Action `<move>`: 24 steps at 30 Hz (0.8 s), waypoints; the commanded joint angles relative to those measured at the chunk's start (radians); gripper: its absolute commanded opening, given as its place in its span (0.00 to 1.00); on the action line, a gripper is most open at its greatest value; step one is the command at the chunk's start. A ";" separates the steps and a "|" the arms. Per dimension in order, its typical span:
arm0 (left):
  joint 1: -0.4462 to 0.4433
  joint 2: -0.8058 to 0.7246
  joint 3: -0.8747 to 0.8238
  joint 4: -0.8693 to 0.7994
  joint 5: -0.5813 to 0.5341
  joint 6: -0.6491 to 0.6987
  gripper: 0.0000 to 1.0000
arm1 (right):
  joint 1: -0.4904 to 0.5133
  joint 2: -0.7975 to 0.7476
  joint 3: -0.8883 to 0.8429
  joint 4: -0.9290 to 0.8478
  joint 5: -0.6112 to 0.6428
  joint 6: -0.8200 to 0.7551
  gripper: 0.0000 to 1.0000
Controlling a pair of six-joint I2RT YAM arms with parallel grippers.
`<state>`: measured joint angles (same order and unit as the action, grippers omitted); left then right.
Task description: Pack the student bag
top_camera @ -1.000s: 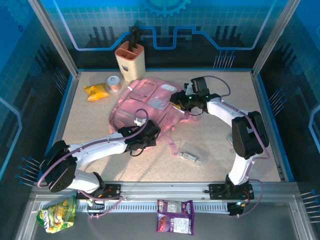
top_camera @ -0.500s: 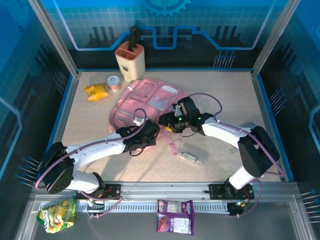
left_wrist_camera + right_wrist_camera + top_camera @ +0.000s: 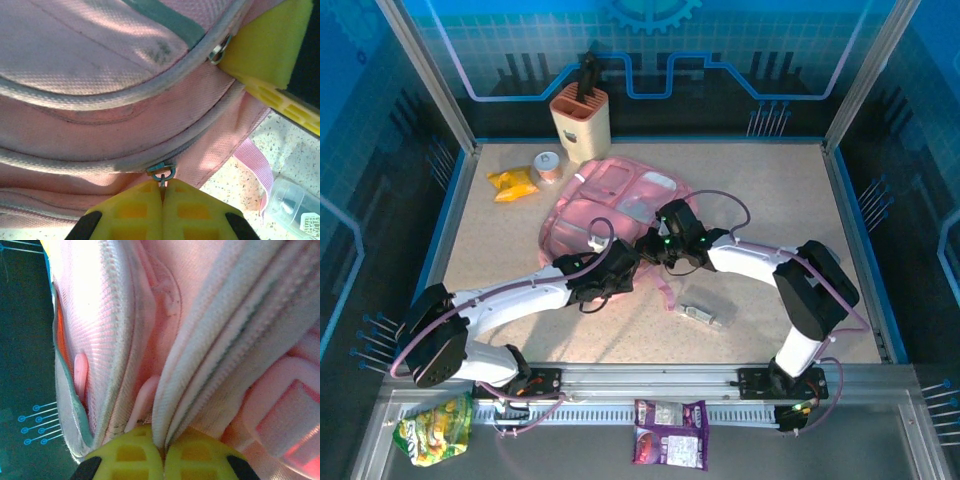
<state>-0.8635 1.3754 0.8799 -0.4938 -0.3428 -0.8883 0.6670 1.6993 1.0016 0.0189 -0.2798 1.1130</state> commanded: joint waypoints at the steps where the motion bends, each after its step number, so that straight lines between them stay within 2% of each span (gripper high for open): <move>1: -0.025 -0.067 -0.026 -0.081 0.018 0.010 0.00 | -0.035 -0.078 -0.018 -0.057 0.030 -0.101 0.00; 8: -0.022 -0.190 -0.129 -0.220 -0.016 -0.007 0.00 | -0.178 -0.164 -0.032 -0.181 -0.148 -0.256 0.00; 13: 0.014 -0.245 -0.195 -0.238 -0.007 -0.020 0.00 | -0.254 -0.080 0.086 -0.269 -0.260 -0.357 0.00; 15: 0.014 -0.250 -0.193 -0.229 0.012 -0.018 0.00 | -0.277 -0.036 0.137 -0.280 -0.259 -0.371 0.00; 19: -0.005 -0.216 -0.174 -0.104 0.105 0.013 0.00 | -0.284 0.033 0.241 -0.315 -0.297 -0.399 0.00; 20: -0.017 -0.196 -0.158 -0.085 0.115 0.016 0.00 | -0.284 0.048 0.257 -0.320 -0.313 -0.400 0.01; 24: -0.055 -0.108 -0.080 -0.057 0.102 0.030 0.00 | -0.282 0.043 0.282 -0.409 -0.266 -0.460 0.19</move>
<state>-0.8879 1.2221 0.7547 -0.5137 -0.2974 -0.8841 0.4168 1.7565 1.2247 -0.3614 -0.5865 0.7273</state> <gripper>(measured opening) 0.051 0.169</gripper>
